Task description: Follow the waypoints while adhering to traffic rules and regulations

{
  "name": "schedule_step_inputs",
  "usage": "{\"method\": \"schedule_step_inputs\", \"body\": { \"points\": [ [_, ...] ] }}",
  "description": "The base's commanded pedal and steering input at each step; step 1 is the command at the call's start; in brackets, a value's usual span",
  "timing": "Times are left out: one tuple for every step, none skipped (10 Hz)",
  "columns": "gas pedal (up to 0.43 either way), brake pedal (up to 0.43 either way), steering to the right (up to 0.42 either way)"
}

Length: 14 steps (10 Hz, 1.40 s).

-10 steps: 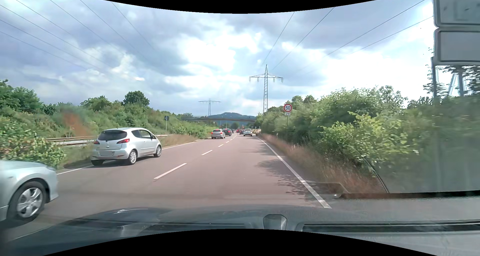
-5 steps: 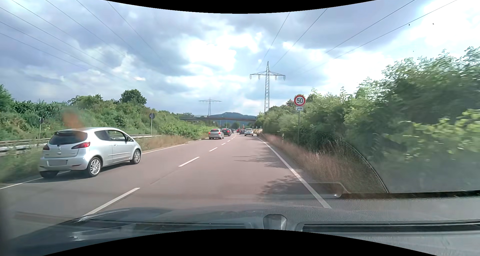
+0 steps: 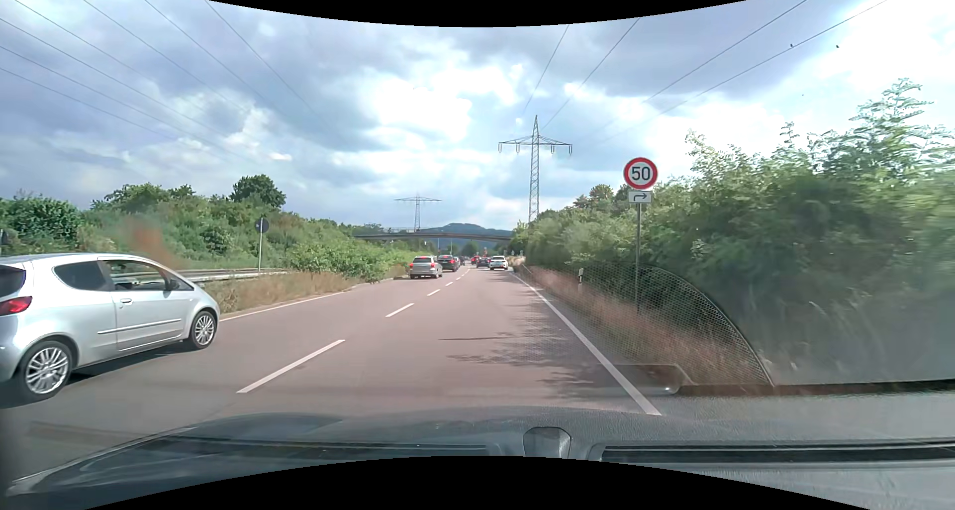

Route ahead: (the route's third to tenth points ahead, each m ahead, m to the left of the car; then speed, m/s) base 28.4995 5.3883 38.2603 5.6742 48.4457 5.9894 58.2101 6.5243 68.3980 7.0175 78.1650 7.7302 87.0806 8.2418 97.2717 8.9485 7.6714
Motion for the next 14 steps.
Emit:
{"method": "schedule_step_inputs", "body": {
  "points": [
    [0.059,0.000,-0.004],
    [0.059,0.000,-0.004],
    [0.059,0.000,-0.004],
    [0.059,0.000,-0.004],
    [0.059,0.000,-0.004],
    [0.059,0.000,-0.002],
    [0.059,0.000,0.000],
    [0.059,0.000,0.000],
    [0.059,0.000,0.000],
    [0.059,0.000,0.000],
    [0.059,0.000,0.000],
    [0.059,0.000,0.000],
    [0.059,0.000,0.000],
    [0.059,0.000,-0.002]
  ]
}}
